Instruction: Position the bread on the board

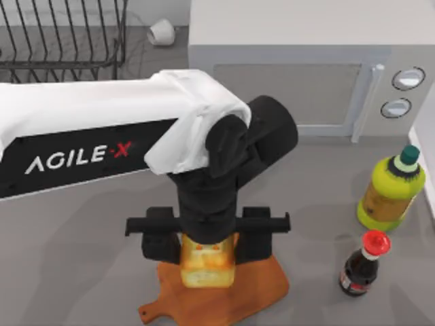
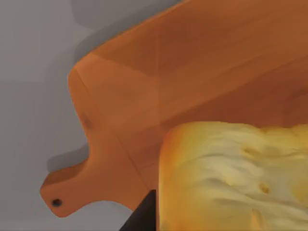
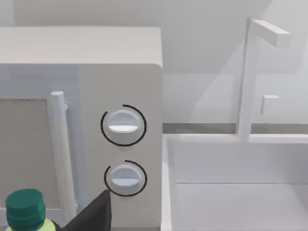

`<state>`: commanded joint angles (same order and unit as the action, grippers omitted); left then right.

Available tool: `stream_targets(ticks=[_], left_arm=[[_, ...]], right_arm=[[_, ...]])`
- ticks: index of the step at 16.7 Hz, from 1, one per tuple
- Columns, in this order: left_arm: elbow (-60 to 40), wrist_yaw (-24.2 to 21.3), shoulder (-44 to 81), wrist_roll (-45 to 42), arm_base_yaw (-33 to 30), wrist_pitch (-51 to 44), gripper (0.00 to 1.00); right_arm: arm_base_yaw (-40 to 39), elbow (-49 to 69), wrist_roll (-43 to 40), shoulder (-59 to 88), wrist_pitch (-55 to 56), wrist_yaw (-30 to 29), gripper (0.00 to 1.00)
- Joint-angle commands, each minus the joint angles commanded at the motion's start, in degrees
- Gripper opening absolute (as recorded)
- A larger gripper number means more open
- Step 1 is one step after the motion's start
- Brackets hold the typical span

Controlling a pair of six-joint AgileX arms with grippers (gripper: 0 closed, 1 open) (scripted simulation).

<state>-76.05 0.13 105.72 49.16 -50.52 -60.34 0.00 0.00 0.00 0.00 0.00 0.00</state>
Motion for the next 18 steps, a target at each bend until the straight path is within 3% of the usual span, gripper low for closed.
stream_targets(ticks=[18], left_arm=[[6.39, -0.02, 3.39, -0.14, 0.09, 9.78, 0.0]], right_arm=[[0.0, 0.0, 0.0, 0.0, 0.0, 0.0, 1.0]])
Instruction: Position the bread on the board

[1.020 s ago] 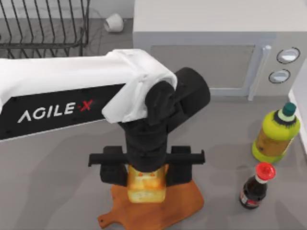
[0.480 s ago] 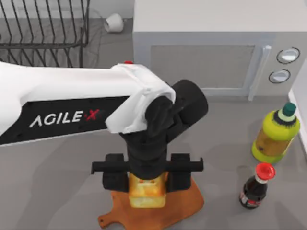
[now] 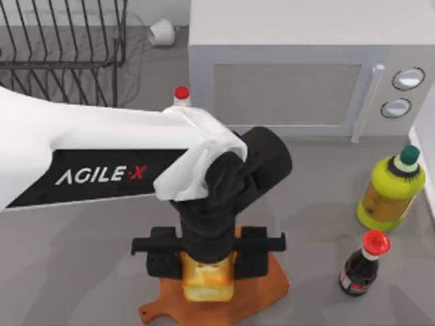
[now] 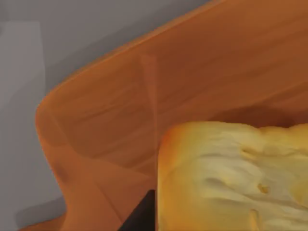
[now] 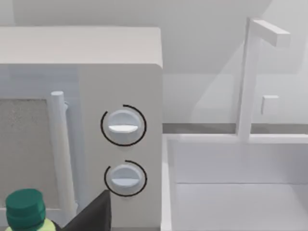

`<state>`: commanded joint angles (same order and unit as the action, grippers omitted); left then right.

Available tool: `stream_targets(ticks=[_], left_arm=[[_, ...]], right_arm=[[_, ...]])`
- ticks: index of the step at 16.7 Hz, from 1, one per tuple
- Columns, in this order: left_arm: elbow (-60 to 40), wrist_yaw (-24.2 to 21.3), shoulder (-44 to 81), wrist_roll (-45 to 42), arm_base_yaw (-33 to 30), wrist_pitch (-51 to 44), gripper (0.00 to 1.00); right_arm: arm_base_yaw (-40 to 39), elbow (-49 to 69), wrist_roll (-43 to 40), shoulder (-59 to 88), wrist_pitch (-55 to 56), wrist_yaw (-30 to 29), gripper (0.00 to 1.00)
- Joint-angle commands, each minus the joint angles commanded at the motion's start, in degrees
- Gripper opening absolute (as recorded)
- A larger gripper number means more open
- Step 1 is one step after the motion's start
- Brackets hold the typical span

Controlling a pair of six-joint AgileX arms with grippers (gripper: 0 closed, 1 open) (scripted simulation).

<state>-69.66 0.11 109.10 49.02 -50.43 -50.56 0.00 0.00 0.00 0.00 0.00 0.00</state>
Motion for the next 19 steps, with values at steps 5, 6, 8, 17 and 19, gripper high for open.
stream_targets(ticks=[5, 6, 8, 17, 19], left_arm=[[0.0, 0.0, 0.0, 0.0, 0.0, 0.0, 0.38], [0.0, 0.0, 0.0, 0.0, 0.0, 0.0, 0.45], [0.0, 0.0, 0.0, 0.0, 0.0, 0.0, 0.6], [0.0, 0.0, 0.0, 0.0, 0.0, 0.0, 1.0], [0.0, 0.0, 0.0, 0.0, 0.0, 0.0, 1.0]], right_arm=[[0.0, 0.0, 0.0, 0.0, 0.0, 0.0, 1.0], [0.0, 0.0, 0.0, 0.0, 0.0, 0.0, 1.0], [0.0, 0.0, 0.0, 0.0, 0.0, 0.0, 1.0], [0.0, 0.0, 0.0, 0.0, 0.0, 0.0, 1.0], [0.0, 0.0, 0.0, 0.0, 0.0, 0.0, 1.0]])
